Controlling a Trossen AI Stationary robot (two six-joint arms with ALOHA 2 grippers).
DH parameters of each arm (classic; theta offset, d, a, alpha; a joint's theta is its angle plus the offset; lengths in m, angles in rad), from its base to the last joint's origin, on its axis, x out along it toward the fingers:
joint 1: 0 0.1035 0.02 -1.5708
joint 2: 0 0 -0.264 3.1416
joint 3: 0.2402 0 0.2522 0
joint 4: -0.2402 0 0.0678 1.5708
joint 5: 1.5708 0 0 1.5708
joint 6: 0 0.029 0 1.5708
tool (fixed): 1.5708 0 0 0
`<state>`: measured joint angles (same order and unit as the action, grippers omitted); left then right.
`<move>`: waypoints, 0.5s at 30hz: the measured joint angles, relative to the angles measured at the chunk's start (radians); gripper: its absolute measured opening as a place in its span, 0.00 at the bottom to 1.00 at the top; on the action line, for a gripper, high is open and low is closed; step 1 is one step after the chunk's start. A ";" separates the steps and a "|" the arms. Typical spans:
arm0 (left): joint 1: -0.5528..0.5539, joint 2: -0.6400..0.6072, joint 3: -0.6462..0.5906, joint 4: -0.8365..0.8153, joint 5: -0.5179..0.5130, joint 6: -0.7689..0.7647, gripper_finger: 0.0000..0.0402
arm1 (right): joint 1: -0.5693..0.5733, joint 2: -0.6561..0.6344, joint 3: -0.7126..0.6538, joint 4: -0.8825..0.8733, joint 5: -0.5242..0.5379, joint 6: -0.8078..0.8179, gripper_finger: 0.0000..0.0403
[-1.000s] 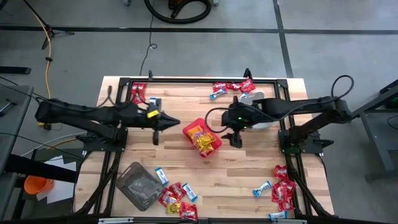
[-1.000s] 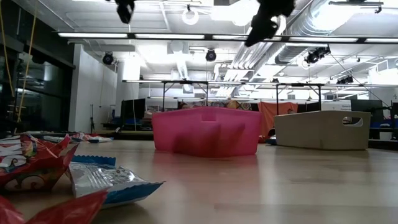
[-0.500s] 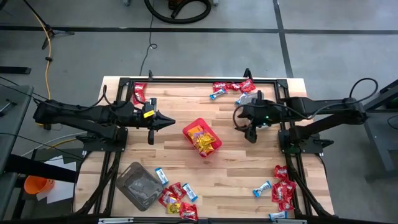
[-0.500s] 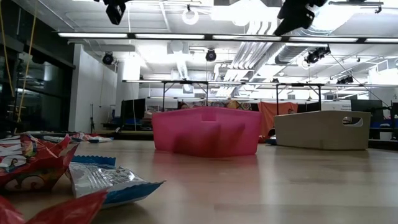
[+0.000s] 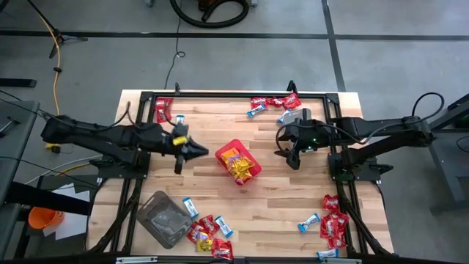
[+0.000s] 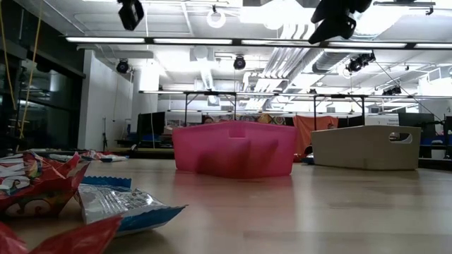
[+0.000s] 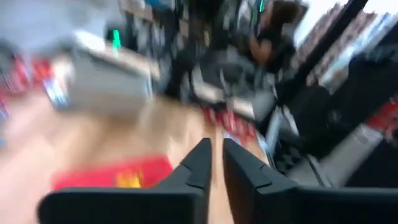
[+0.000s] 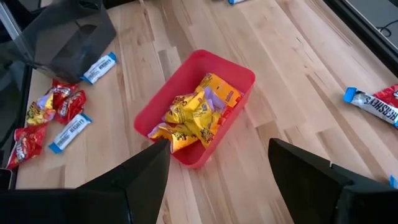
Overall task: Sort candy
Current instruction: Put the yellow candy into the red bin
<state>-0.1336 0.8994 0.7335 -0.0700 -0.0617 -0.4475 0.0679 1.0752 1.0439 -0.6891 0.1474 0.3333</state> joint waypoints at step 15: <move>-0.319 0.497 0.550 -0.647 0.268 0.063 0.57 | -0.001 0.000 0.000 -0.053 -0.001 -0.062 0.67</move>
<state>-0.4526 1.3962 1.2837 -0.7168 0.2058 -0.3843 0.0673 1.0752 1.0439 -0.7417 0.1466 0.2716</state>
